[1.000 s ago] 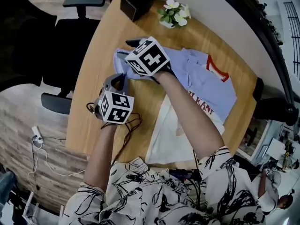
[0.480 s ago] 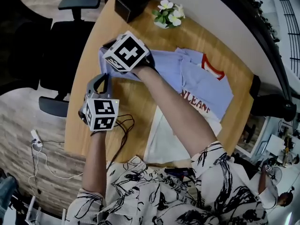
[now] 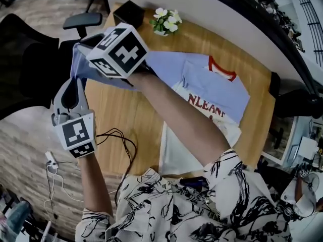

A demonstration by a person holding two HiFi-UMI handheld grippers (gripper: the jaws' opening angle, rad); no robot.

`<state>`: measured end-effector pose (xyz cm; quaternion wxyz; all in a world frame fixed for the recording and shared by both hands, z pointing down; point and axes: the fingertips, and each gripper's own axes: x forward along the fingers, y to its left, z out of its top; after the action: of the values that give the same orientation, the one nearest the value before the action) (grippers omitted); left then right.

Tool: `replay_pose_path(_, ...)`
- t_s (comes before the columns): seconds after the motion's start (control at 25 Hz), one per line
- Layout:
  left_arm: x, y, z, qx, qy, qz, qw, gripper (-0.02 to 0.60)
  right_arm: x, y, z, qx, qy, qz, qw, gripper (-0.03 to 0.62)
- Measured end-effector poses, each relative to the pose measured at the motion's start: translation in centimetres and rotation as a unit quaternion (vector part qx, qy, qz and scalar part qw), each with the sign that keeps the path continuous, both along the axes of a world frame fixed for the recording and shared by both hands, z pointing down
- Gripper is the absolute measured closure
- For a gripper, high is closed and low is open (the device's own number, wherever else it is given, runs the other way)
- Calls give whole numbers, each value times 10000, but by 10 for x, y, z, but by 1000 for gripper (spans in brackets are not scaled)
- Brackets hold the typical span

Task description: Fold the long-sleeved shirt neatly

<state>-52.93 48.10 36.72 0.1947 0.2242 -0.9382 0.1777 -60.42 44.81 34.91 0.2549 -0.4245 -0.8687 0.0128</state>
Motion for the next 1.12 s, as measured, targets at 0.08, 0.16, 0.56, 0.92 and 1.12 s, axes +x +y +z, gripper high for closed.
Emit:
replay_pose_path(0.08, 5, -12, -18, 13, -121, 117, 9999, 565, 4, -9, -16, 2, -120, 66, 9999, 574)
replay_pose_path(0.16, 11, -27, -33, 62, -214, 249, 9994, 565, 10, -24, -30, 13, -211, 171, 9996, 574)
replay_pose_path(0.56, 68, -164, -116, 280, -799, 1428, 9861, 565, 71, -164, -112, 132, -810, 991, 9917, 574)
replay_pose_path(0.92, 164, -316, -150, 306, -948, 2411, 9654, 565, 172, -326, -146, 309, -1015, 1832, 9773, 574)
replay_pose_path(1.12, 224, -405, -124, 162, -700, 2950, 9528, 563, 227, -417, -117, 607, -832, 2163, 9709, 574)
